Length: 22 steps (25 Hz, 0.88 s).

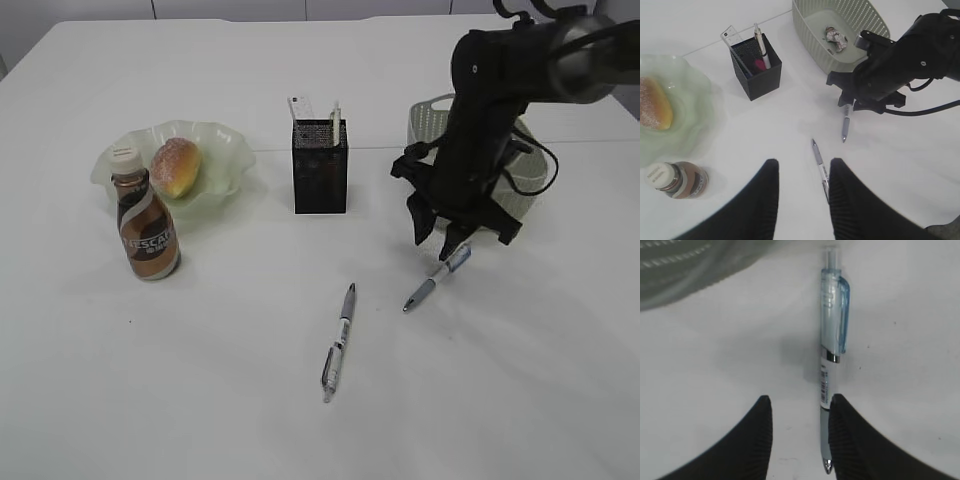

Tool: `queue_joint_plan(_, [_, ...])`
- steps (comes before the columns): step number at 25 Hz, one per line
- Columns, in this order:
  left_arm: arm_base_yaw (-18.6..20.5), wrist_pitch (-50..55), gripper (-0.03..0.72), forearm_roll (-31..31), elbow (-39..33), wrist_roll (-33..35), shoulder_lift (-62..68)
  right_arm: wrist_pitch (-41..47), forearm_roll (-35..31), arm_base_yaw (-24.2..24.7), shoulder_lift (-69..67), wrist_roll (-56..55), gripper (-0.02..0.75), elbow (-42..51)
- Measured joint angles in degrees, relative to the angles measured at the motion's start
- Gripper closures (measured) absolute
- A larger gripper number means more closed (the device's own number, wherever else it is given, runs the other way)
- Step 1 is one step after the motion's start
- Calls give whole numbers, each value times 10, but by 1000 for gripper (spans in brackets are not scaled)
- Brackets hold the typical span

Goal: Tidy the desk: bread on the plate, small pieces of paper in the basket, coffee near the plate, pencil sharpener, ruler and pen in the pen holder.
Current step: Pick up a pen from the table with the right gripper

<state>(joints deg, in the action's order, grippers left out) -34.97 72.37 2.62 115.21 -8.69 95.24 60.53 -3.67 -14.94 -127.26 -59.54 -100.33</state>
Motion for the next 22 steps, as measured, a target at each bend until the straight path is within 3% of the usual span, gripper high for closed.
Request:
queue_joint_plan(7, [0, 1, 440, 0, 0, -1, 0, 65, 0, 0, -32, 0, 428, -38])
queue_joint_plan(22, [0, 1, 440, 0, 0, -1, 0, 69, -9, 0, -60, -15, 428, -41])
